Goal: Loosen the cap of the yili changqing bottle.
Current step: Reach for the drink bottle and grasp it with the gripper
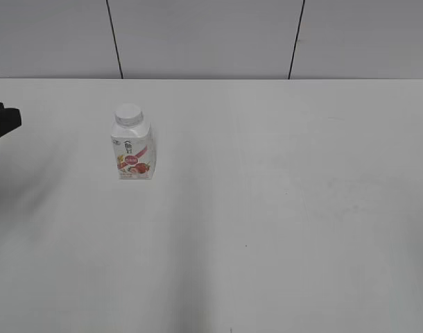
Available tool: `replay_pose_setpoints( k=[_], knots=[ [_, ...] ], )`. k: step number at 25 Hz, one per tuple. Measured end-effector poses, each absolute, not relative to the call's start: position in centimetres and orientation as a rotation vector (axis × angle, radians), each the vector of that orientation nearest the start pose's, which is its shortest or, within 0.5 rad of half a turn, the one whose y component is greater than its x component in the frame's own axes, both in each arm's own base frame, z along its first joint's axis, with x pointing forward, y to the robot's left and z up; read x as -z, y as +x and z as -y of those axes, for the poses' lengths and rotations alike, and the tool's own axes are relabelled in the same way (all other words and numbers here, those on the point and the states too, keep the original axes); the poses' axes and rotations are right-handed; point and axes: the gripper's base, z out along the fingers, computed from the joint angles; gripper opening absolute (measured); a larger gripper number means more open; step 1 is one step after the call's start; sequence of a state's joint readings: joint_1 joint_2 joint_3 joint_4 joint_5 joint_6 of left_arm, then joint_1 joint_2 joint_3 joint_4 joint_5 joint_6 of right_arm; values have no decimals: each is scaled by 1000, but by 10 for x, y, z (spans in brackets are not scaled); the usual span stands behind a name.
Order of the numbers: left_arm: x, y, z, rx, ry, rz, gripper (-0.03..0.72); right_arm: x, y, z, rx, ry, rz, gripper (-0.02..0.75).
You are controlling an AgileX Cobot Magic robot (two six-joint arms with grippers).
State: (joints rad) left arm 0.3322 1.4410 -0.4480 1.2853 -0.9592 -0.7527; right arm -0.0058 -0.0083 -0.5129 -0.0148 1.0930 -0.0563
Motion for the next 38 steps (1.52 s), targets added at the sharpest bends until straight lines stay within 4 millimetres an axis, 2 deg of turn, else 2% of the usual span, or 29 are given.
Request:
replay_pose_setpoints(
  k=[4,6,11,14,22,28,31,38],
  knots=[
    [-195,236,-6,501,488,-1843,246,-278,-9,1,56,-51,-2055,552],
    [-196,236,-6,517,471,-1823,277,-278,-9,1,56,-51,-2055,552],
    [-198,243,-3,614,555,-1761,484,-278,-9,1,56,-51,-2055,552],
    [-188,253,-1,687,610,-1774,538,-278,-9,1,56,-51,-2055,552],
    [-162,281,-6,834,859,-1810,552,-278,-9,1,56,-51,-2055,552],
    [-165,312,-18,778,1071,-1766,551,-278,-9,1,56,-51,-2055,552],
    [-160,325,-19,775,1138,-1754,551,-278,-9,1,56,-51,-2055,552],
    [-126,356,-7,848,1210,-1751,551,-278,-9,1,56,-51,-2055,552]
  ],
)
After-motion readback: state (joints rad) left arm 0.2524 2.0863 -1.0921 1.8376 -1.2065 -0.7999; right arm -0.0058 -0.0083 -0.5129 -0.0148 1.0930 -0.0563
